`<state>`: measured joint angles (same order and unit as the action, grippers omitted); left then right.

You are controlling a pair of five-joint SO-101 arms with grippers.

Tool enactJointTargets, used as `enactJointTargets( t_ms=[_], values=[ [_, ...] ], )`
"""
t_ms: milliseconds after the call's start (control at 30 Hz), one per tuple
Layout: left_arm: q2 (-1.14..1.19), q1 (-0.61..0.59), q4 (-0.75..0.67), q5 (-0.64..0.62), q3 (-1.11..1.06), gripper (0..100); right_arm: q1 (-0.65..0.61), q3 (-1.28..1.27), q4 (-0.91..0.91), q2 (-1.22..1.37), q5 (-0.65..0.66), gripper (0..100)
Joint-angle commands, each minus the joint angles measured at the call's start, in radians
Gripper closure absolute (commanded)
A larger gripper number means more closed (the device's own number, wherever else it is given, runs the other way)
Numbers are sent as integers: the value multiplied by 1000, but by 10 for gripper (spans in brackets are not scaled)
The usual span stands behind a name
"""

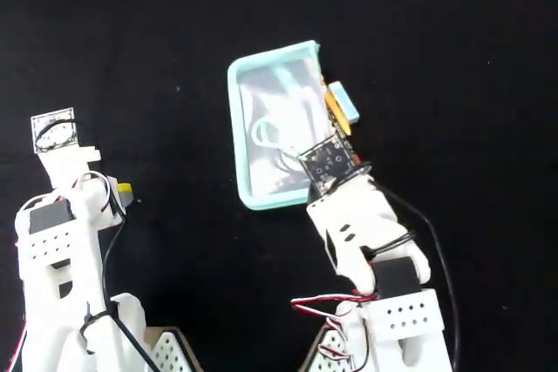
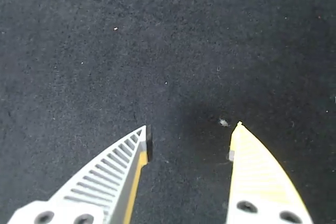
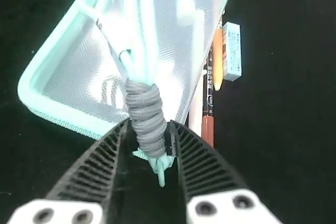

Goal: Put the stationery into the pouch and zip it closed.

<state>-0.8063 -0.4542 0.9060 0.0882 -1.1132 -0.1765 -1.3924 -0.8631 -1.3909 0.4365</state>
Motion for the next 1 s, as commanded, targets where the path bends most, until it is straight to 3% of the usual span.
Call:
enactJointTargets(
  t_ms=[0, 533, 700, 967],
  values=[
    [-14, 15, -14, -9, 10, 739, 11, 1, 26, -10, -25, 832],
    [-14, 10, -14, -8, 10, 739, 14, -113, 178, -10, -60, 850],
    [-21, 10, -15, -6, -5, 739, 92, -147, 373, 5, -124, 848],
    [-23, 10, -15, -5, -5, 739, 44, -186, 308, 65, -5, 848]
  ],
)
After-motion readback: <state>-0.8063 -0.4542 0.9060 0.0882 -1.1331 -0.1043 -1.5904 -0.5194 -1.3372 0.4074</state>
